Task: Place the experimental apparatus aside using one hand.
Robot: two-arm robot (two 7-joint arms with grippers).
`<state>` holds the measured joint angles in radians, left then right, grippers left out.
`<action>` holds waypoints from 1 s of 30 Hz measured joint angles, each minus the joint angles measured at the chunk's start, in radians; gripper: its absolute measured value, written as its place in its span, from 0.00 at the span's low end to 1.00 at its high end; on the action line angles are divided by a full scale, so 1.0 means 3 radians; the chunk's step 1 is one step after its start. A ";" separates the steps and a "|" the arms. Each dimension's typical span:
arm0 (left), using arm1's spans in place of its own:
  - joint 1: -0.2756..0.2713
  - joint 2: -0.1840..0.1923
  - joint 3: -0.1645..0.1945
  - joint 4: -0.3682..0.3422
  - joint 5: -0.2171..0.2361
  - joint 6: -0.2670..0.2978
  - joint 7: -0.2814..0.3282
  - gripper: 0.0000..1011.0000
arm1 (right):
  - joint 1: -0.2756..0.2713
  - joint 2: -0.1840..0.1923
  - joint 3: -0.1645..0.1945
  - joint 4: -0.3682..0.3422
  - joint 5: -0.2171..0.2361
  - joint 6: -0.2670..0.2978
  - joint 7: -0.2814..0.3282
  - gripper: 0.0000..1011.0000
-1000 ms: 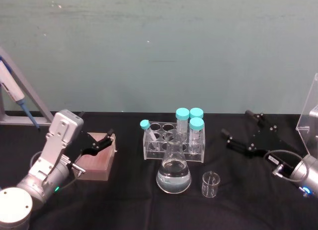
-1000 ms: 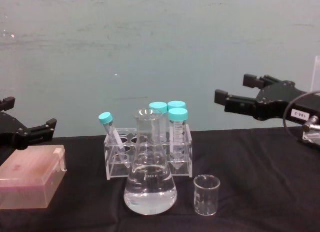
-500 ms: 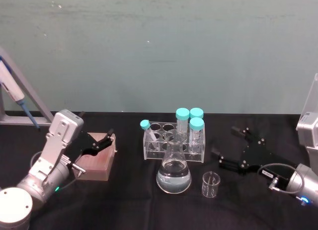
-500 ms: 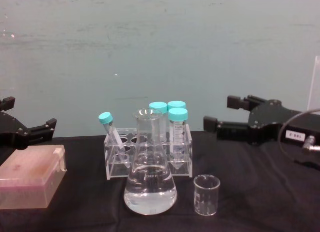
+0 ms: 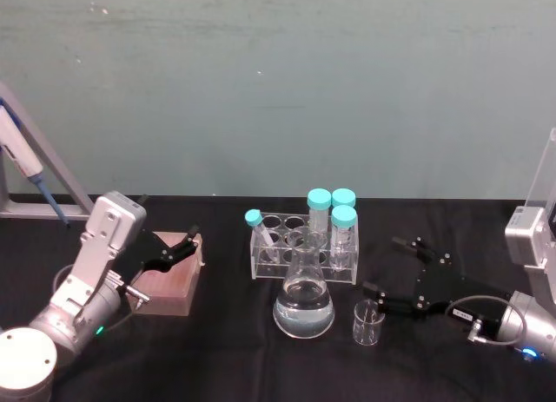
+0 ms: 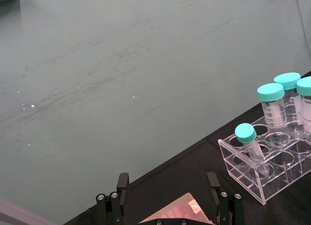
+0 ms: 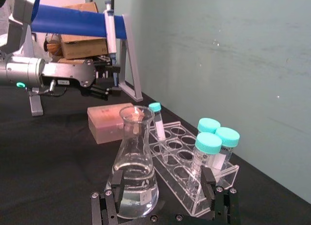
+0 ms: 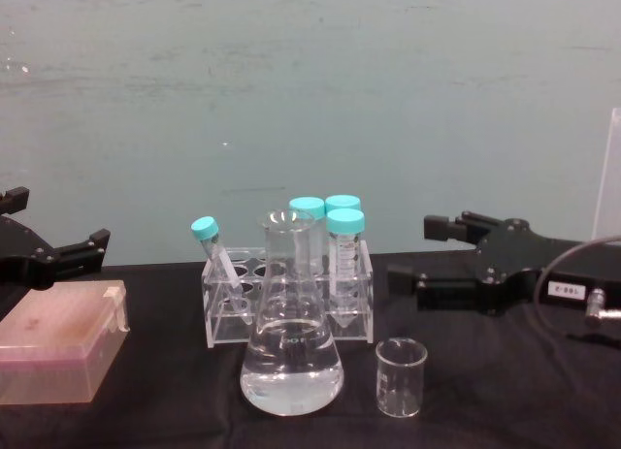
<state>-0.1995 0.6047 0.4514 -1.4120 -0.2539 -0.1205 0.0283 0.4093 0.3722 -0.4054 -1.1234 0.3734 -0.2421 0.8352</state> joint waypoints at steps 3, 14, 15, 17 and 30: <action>0.0000 0.0000 0.0000 0.0000 0.0000 0.0000 0.0000 0.99 | 0.0060 -0.0015 -0.0044 0.0105 0.0011 -0.0009 0.0031 0.99; 0.0000 0.0000 0.0000 0.0000 0.0000 0.0000 0.0000 0.99 | 0.0199 -0.0063 -0.0165 0.0361 0.0098 0.0016 0.0087 0.99; 0.0000 0.0000 0.0000 0.0000 0.0000 0.0000 0.0000 0.99 | 0.0204 -0.0064 -0.0173 0.0369 0.0103 0.0022 0.0087 0.99; 0.0000 0.0000 0.0000 0.0000 0.0000 0.0000 0.0000 0.99 | 0.0211 -0.0066 -0.0193 0.0384 0.0116 0.0040 0.0086 0.99; 0.0000 0.0000 0.0000 0.0000 0.0000 0.0000 0.0000 0.99 | 0.0223 -0.0038 -0.0315 0.0403 0.0177 0.0162 0.0021 0.99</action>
<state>-0.1995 0.6047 0.4514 -1.4120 -0.2539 -0.1205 0.0283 0.4760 0.3609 -0.5001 -1.0026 0.4266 -0.1936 0.8416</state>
